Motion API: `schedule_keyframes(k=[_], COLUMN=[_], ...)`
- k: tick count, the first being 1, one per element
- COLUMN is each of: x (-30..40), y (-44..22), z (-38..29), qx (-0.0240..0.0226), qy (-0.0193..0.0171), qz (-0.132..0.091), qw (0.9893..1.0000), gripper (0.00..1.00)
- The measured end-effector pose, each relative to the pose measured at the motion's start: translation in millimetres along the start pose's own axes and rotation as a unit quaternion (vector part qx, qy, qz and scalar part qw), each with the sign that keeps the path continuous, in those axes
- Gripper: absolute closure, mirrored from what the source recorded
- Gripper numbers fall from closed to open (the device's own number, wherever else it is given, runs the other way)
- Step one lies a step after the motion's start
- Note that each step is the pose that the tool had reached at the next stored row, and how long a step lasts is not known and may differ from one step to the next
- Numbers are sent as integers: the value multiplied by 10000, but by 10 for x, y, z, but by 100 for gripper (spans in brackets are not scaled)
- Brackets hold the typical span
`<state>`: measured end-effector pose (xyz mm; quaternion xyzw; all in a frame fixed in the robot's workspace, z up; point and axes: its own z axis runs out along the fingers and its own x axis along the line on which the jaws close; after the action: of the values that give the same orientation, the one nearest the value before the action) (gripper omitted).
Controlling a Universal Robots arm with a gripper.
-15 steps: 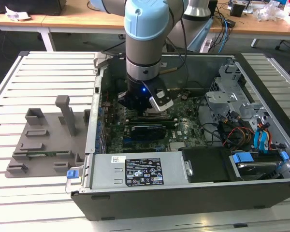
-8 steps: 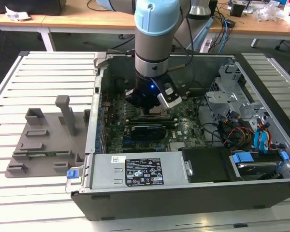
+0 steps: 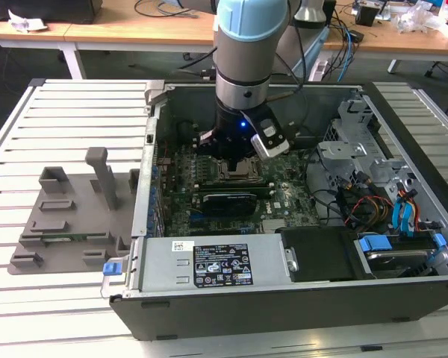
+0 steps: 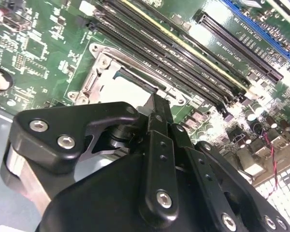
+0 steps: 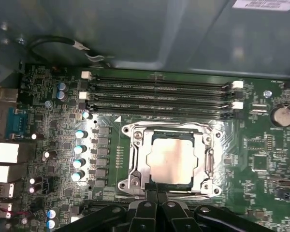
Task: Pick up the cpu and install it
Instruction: 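Install the second cpu locking lever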
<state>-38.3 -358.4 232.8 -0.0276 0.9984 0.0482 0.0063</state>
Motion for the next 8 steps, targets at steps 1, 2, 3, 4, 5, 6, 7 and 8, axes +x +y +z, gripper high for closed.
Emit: schedule_keyframes(k=[1, 2, 3, 4, 5, 6, 7, 8], x=[-8, -18, -28, -53, -75, -89, -100, -123], y=[5, 10, 15, 24, 35, 44, 52, 70], z=[-18, -38, -52, -74, -107, -133, -152, -191], qx=[4, 11, 17, 35, 58, 70, 78, 104], qy=[0, 0, 0, 1, 3, 4, 4, 5], qz=[0, 0, 0, 0, -1, -1, -1, -1], qw=[10000, 10000, 10000, 10000, 10000, 10000, 10000, 9999], gripper=[89, 89, 89, 89, 89, 89, 89, 89])
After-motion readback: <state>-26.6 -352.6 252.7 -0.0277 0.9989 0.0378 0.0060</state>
